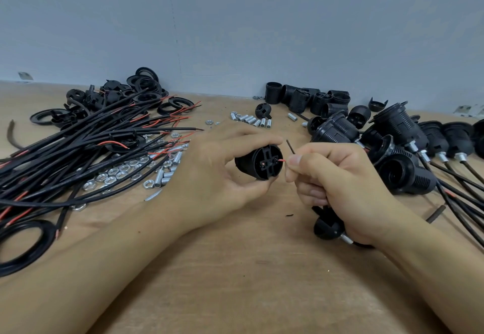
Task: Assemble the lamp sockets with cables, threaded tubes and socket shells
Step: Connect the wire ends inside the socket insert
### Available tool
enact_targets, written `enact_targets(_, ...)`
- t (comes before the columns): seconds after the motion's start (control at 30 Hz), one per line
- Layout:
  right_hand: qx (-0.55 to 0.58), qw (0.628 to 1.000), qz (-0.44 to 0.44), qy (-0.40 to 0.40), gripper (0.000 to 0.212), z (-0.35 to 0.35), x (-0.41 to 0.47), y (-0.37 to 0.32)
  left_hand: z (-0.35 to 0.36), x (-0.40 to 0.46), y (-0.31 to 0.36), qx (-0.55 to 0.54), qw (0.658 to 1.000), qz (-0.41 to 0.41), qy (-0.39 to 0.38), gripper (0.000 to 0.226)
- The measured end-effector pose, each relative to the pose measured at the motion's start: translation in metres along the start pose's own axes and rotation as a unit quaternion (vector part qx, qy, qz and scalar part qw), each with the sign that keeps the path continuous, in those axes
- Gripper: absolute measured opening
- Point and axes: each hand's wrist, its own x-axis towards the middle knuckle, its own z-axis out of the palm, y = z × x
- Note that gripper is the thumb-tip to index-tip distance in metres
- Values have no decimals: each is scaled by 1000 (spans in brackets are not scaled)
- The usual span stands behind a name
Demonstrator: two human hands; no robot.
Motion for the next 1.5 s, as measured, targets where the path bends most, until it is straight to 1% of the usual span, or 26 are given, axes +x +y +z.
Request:
enact_targets(0.2, -5, 1000, 2, 22, 25, 1, 0, 1, 0, 0, 0, 28, 999, 30, -3, 38)
enact_targets(0.37, -8, 1000, -13, 8, 25, 2, -1, 1, 1, -1, 3, 6, 999, 3, -35, 32)
enact_targets(0.5, -76, 996, -48, 9, 25, 1, -1, 2, 0, 0, 4, 10, 999, 17, -42, 24)
enact_targets(0.63, -83, 994, -66, 8, 26, 2, -1, 4, 0, 0, 6, 20, 1000, 20, -9, 27)
enact_targets(0.7, -94, 993, -78, 5, 26, 2, -1, 5, 2, -1, 6, 33, 999, 22, -6, 29)
enact_targets(0.83, -140, 985, -103, 4, 28, 3, -2, 4, -1, 1, 5, 20, 1000, 3, -17, 33)
enact_targets(0.97, -141, 984, -105, 33, 33, 5, -3, 5, -4, 1, 3, 14, 999, -13, -47, 35)
enact_targets(1.1, -226, 952, -191, 77, 18, 9, -4, 5, -5, 0, 2, 14, 998, -37, -52, 41)
enact_targets(1.13, -230, 947, -205, 88, 16, 8, -4, 5, -5, 0, 2, 7, 998, -42, -53, 41)
enact_targets(1.23, -194, 955, -203, 101, 15, 7, -5, 9, -5, 1, 4, -3, 998, -49, -50, 42)
enact_targets(1.27, -197, 952, -212, 100, 12, 7, -5, 9, -5, 1, 5, -8, 997, -54, -50, 43)
enact_targets(1.4, -307, 900, -294, 96, 5, 8, -6, 5, -5, 0, 6, -18, 996, -72, -57, 44)
enact_targets(1.5, -358, 872, -321, 91, 4, 7, -5, 6, -6, 0, 7, -28, 994, -86, -61, 42)
